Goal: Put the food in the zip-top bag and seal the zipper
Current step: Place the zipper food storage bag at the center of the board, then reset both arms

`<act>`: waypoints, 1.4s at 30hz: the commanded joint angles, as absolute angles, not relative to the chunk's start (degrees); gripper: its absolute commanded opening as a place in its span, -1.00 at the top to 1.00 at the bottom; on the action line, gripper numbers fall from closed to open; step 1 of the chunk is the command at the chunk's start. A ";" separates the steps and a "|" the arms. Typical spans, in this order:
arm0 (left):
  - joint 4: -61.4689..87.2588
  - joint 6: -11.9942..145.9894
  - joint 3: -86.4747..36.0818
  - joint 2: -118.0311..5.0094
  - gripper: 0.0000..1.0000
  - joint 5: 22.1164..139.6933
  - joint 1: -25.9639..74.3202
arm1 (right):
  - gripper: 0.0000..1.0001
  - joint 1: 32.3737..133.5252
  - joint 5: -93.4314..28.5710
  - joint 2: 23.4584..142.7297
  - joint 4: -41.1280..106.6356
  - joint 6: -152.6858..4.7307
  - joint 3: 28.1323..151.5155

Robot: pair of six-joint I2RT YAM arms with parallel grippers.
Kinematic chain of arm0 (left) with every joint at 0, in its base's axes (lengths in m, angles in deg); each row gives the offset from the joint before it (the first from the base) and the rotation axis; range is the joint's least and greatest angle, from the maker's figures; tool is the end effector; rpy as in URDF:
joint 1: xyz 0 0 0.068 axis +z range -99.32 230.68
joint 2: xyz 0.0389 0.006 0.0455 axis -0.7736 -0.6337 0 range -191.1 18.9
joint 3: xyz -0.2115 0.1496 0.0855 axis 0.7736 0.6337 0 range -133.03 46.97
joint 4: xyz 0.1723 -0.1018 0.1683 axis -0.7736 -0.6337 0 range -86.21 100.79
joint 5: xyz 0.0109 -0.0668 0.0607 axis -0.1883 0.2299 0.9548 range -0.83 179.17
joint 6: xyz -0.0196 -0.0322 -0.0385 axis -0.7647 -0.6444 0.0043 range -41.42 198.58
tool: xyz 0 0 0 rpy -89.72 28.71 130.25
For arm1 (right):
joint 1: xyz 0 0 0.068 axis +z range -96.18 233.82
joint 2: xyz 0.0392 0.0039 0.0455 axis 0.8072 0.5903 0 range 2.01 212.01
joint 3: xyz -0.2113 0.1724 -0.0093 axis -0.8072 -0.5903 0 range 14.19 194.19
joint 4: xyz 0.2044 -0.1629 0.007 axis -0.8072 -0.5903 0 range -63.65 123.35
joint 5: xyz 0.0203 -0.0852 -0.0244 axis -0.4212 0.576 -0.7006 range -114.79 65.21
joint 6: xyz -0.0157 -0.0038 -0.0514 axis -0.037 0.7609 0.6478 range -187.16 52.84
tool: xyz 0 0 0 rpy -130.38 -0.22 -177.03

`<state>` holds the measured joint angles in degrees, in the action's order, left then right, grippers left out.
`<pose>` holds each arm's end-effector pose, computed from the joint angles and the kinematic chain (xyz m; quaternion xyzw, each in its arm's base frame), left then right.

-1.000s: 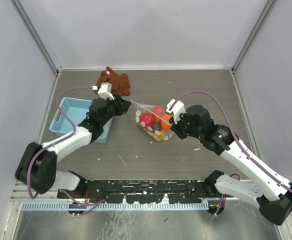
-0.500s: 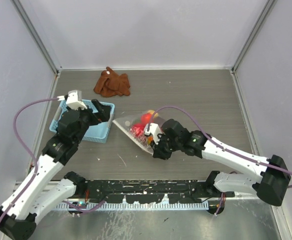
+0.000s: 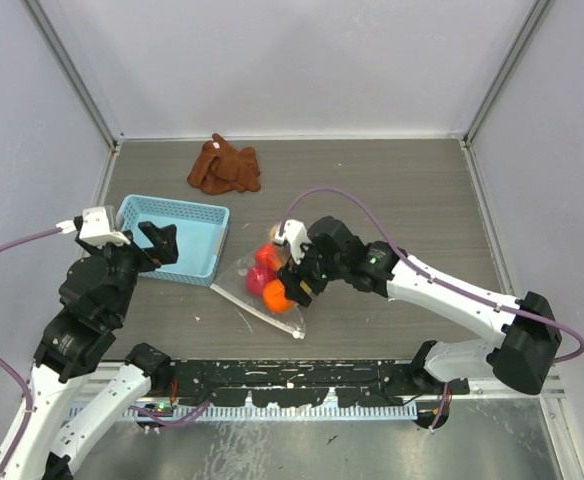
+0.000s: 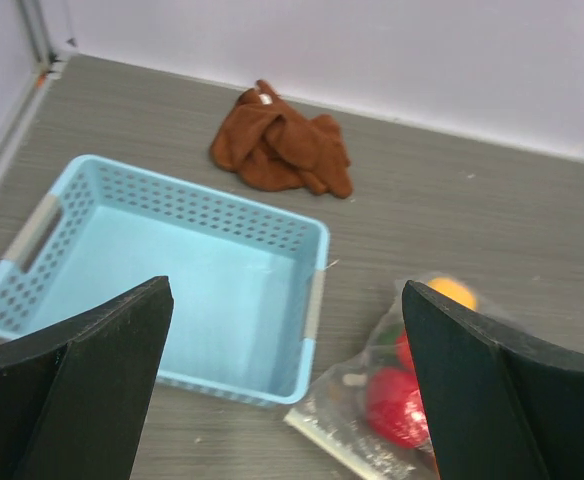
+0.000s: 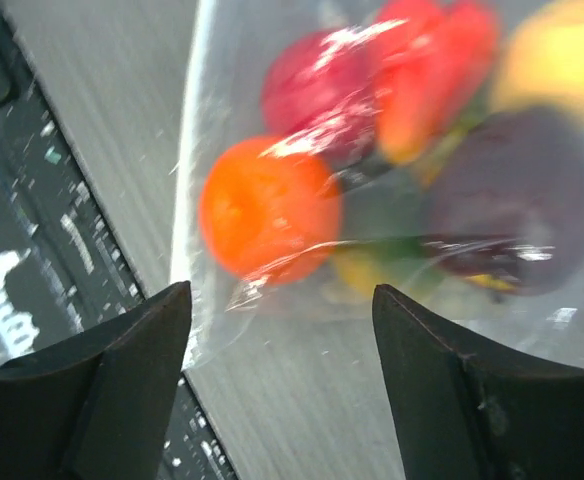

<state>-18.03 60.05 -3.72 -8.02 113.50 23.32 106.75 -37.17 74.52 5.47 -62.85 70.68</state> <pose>0.0872 -0.0287 0.3775 -0.0864 0.7298 -0.1142 0.6685 0.1573 0.2210 0.2801 -0.4753 0.7828 0.2507 0.3139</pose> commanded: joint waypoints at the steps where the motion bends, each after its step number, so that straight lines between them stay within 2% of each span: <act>1: -21.10 65.76 -4.14 -7.28 -0.96 119.23 23.61 | -0.58 99.44 -31.49 75.42 10.63 -65.70 75.32; 9: -19.51 66.24 0.56 -7.14 -0.96 122.34 23.73 | -0.72 78.77 -29.99 72.82 18.18 -74.82 71.01; 14: -21.18 65.50 0.46 -7.29 -0.96 125.43 24.75 | -0.82 66.38 -26.48 65.55 20.76 -79.99 64.47; 18: -20.44 65.50 1.38 -5.74 -0.96 125.70 25.59 | -0.96 60.26 -23.26 58.79 21.39 -83.65 58.93; 30: -18.92 65.55 2.86 -5.01 -0.96 123.39 27.98 | -1.00 59.25 -9.66 45.10 21.39 -89.15 52.08; 42: -18.94 64.92 3.02 -6.44 -0.96 120.11 29.78 | -1.00 59.27 -11.78 39.28 24.50 -89.87 48.70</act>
<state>-22.05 64.82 3.09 -5.75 121.74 28.92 59.34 -11.97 40.93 19.70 -89.45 48.87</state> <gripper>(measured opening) 0.980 0.998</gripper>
